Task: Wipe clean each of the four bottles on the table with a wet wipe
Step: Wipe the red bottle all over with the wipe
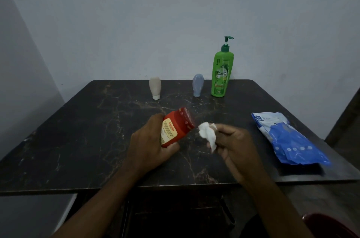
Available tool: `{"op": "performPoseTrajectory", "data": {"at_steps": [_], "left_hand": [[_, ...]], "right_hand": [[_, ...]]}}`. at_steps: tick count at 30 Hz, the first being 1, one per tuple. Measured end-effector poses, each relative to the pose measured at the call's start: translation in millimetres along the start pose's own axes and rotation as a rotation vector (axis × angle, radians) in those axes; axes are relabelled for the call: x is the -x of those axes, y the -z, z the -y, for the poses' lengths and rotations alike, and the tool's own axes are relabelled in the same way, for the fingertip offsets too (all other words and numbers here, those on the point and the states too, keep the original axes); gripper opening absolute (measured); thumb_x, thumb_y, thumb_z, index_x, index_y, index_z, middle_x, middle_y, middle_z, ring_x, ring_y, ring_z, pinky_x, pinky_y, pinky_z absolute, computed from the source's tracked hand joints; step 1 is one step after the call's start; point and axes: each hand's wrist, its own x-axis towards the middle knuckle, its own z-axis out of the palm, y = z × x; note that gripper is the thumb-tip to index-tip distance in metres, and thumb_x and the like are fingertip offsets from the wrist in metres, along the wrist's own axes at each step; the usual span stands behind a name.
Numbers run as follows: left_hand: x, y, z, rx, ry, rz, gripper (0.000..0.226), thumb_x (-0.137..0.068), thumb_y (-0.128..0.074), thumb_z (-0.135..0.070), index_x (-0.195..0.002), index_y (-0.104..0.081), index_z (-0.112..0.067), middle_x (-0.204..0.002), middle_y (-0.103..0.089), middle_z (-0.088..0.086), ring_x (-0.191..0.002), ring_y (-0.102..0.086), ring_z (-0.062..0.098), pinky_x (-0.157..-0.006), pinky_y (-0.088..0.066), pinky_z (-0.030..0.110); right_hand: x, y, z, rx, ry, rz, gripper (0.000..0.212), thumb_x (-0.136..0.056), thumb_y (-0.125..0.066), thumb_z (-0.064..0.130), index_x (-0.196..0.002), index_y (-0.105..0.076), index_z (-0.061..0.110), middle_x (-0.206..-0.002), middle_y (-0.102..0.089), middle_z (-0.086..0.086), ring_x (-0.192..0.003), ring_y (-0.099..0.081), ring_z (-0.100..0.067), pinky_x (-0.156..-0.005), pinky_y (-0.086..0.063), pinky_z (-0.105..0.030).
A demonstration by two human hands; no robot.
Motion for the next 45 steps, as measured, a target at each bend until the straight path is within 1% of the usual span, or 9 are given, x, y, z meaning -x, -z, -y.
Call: {"op": "performPoseTrajectory", "data": {"at_steps": [4, 10, 16, 23, 29, 33, 36, 40, 45], "left_hand": [[2, 1, -1, 0.051, -0.056, 0.017, 0.069, -0.079, -0.058, -0.063, -0.130, -0.051, -0.018, -0.111, -0.062, -0.001, -0.093, -0.062, 0.013, -0.070, -0.056, 0.029], [4, 4, -2, 0.131, -0.083, 0.035, 0.065, -0.078, -0.063, -0.057, -0.129, -0.053, -0.019, -0.109, -0.065, -0.001, -0.092, -0.064, 0.011, -0.070, -0.060, 0.032], [5, 4, -4, 0.127, -0.124, 0.063, 0.065, -0.077, -0.062, -0.059, -0.129, -0.051, -0.021, -0.108, -0.067, -0.001, -0.090, -0.061, 0.008, -0.071, -0.055, 0.026], [5, 3, 1, 0.182, -0.077, 0.042, 0.067, -0.077, -0.063, -0.060, -0.131, -0.055, -0.020, -0.114, -0.069, 0.001, -0.097, -0.066, 0.014, -0.076, -0.061, 0.035], [4, 4, -1, 0.165, -0.131, 0.053, 0.061, -0.078, -0.062, -0.058, -0.125, -0.052, -0.022, -0.105, -0.067, -0.002, -0.089, -0.065, 0.012, -0.069, -0.060, 0.037], [6, 2, 2, 0.182, -0.094, 0.037, 0.063, -0.077, -0.064, -0.058, -0.128, -0.051, -0.025, -0.107, -0.067, -0.003, -0.091, -0.066, 0.012, -0.072, -0.061, 0.037], [4, 1, 1, 0.176, -0.093, 0.037, 0.065, -0.077, -0.064, -0.059, -0.130, -0.052, -0.023, -0.109, -0.067, -0.002, -0.092, -0.066, 0.012, -0.072, -0.061, 0.035], [4, 0, 4, 0.212, -0.073, 0.037, 0.065, -0.079, -0.064, -0.057, -0.131, -0.054, -0.021, -0.111, -0.066, -0.004, -0.094, -0.066, 0.012, -0.072, -0.061, 0.034], [4, 1, 2, 0.222, -0.074, 0.018, 0.064, -0.079, -0.064, -0.057, -0.131, -0.053, -0.022, -0.110, -0.065, -0.008, -0.093, -0.064, 0.008, -0.072, -0.059, 0.029]], "right_hand": [[0, 0, 20, 0.178, 0.201, -0.027, 0.025, -0.070, -0.067, 0.027, -0.094, -0.072, 0.026, -0.093, -0.076, 0.009, -0.093, -0.072, -0.012, -0.082, -0.058, -0.032], [2, -19, 24, 0.600, 0.439, 0.099, 0.020, -0.081, -0.075, 0.020, -0.101, -0.075, 0.020, -0.097, -0.070, 0.005, -0.088, -0.067, -0.009, -0.076, -0.057, -0.024], [-27, -27, 32, 0.622, 0.399, -0.034, 0.012, -0.085, -0.073, 0.018, -0.096, -0.075, 0.017, -0.093, -0.071, 0.007, -0.083, -0.065, -0.003, -0.074, -0.056, -0.024], [8, -32, 8, 0.620, 0.679, -0.072, 0.017, -0.082, -0.074, 0.009, -0.090, -0.070, 0.023, -0.088, -0.066, 0.009, -0.081, -0.064, -0.008, -0.073, -0.052, -0.018], [-25, -32, 17, 0.680, 0.566, -0.137, 0.009, -0.087, -0.070, 0.016, -0.095, -0.074, 0.016, -0.089, -0.067, 0.007, -0.082, -0.061, -0.003, -0.071, -0.048, -0.015], [-16, -32, 1, 0.757, 0.529, -0.203, 0.017, -0.093, -0.061, 0.018, -0.108, -0.069, 0.018, -0.099, -0.065, 0.010, -0.090, -0.061, -0.002, -0.080, -0.055, -0.027], [-3, -32, -4, 0.791, 0.546, -0.265, 0.024, -0.093, -0.060, 0.015, -0.116, -0.066, 0.018, -0.112, -0.063, 0.005, -0.100, -0.059, -0.003, -0.085, -0.052, -0.018], [10, -32, 1, 0.808, 0.572, -0.081, 0.037, -0.094, -0.059, 0.019, -0.131, -0.060, 0.024, -0.118, -0.053, 0.012, -0.105, -0.054, 0.002, -0.083, -0.045, -0.003], [-4, -26, 15, 0.618, 0.523, 0.015, 0.028, -0.084, -0.073, 0.014, -0.111, -0.074, 0.021, -0.102, -0.062, 0.008, -0.096, -0.062, -0.005, -0.078, -0.052, -0.017]]}}
